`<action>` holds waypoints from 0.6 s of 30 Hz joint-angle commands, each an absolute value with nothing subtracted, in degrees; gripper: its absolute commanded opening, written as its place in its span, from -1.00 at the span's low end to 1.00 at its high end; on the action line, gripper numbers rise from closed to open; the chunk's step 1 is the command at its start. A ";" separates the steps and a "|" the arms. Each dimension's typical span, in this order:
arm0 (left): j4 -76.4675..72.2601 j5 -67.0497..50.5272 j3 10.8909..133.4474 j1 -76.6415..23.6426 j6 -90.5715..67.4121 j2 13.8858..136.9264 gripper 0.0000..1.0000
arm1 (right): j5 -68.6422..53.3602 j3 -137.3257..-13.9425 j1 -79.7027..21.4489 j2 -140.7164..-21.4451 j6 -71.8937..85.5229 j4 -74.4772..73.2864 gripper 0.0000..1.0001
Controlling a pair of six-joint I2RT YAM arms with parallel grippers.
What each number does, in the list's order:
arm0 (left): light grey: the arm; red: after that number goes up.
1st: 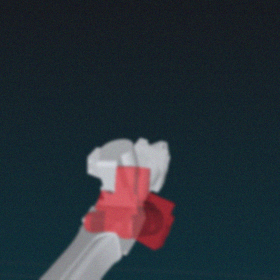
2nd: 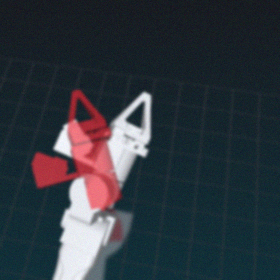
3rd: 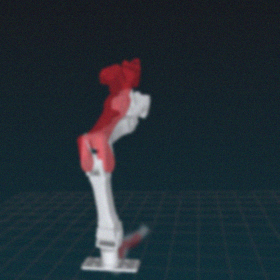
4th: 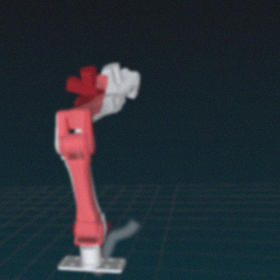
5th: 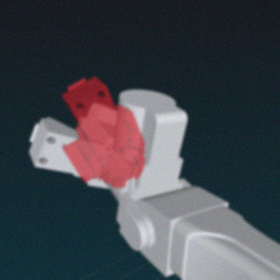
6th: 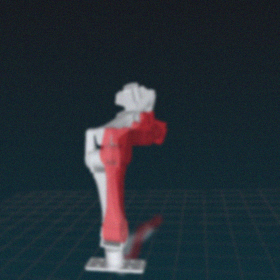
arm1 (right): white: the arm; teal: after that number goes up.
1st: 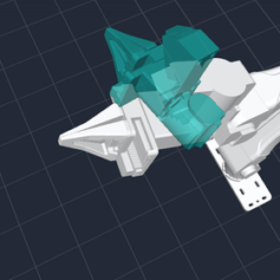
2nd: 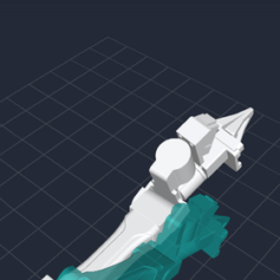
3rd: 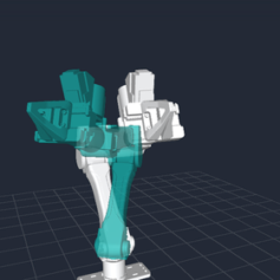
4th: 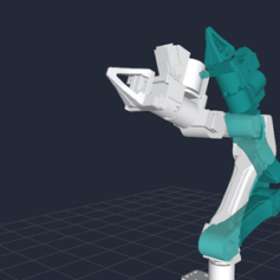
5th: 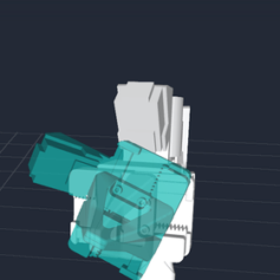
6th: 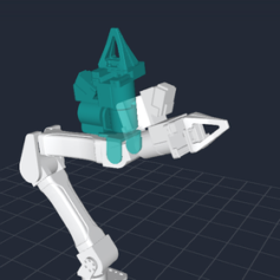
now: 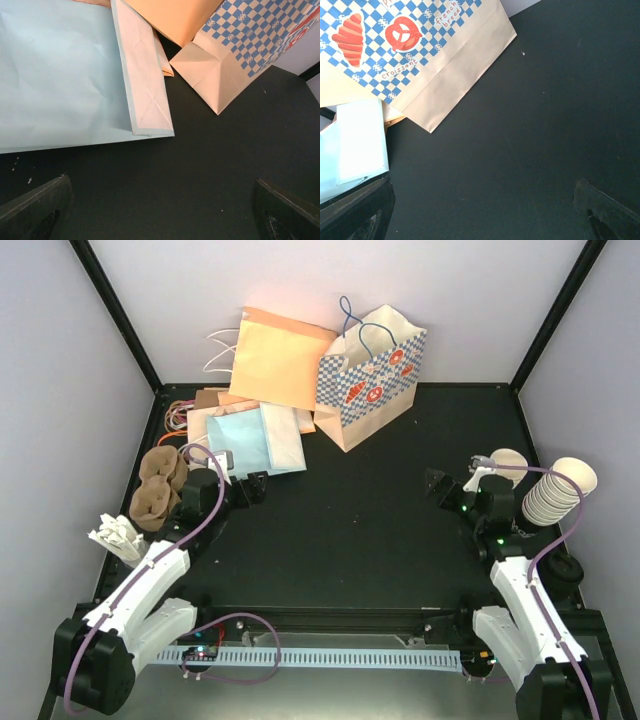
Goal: Pack the takeout coffee
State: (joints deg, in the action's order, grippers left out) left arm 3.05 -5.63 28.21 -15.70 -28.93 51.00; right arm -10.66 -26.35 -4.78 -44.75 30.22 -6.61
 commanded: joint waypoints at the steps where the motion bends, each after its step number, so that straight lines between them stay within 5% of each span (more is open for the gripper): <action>1: 1.98 -7.29 28.34 -15.64 -26.92 51.46 0.98 | -9.98 -25.51 -4.83 -44.43 31.33 -7.07 1.00; 18: -0.70 -7.82 24.95 -15.75 -19.27 51.41 0.98 | -1.22 -41.75 -8.90 -57.47 38.27 -13.87 1.00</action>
State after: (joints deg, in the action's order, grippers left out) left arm 1.87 -6.07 25.23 -15.70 -22.11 51.88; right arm -4.27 -36.45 -6.28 -54.02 35.59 -13.15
